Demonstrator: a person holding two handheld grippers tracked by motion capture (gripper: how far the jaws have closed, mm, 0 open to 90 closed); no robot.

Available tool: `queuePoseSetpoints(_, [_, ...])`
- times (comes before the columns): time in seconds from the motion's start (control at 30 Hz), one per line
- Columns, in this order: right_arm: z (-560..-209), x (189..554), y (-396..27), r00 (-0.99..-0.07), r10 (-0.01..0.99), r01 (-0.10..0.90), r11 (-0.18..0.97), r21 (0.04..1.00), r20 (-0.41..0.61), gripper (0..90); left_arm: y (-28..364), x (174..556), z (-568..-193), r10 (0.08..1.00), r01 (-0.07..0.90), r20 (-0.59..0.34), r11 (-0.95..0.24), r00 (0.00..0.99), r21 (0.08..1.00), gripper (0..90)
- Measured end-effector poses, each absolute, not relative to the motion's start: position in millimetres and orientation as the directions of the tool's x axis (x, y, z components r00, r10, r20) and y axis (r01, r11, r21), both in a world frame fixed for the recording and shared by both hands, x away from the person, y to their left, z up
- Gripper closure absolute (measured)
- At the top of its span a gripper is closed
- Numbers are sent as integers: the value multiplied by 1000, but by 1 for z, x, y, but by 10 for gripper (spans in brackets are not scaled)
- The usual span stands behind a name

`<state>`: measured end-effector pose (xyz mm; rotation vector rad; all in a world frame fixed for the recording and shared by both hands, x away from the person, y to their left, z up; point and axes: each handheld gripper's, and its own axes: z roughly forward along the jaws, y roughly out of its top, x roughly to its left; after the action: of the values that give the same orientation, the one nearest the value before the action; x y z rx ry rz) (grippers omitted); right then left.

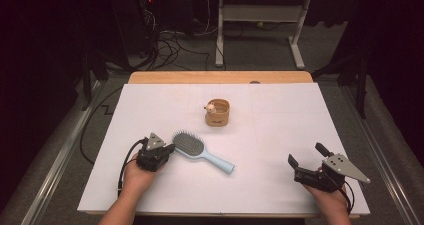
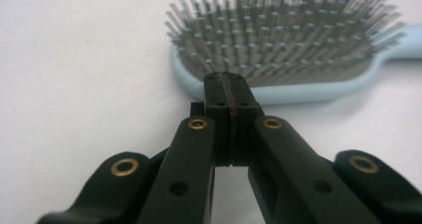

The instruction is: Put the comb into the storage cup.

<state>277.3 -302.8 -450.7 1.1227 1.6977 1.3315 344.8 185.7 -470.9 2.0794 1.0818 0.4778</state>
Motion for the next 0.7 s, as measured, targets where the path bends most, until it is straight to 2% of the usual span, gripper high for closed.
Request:
queuePoseSetpoints(0.33, [-452,278,-303,-382,924,219,101,971,-10,21,189,356,-471,832,564,-50,-329,552,758,900])
queuePoseSetpoints(0.53, [-451,277,-302,-383,924,213,103,972,-14,22,188,345,-469,824,553,-61,-322,563,768,900])
queuePoseSetpoints(0.7, [-451,276,-302,-383,924,209,105,972,-18,22,176,327,-458,790,510,-72,-320,609,798,900])
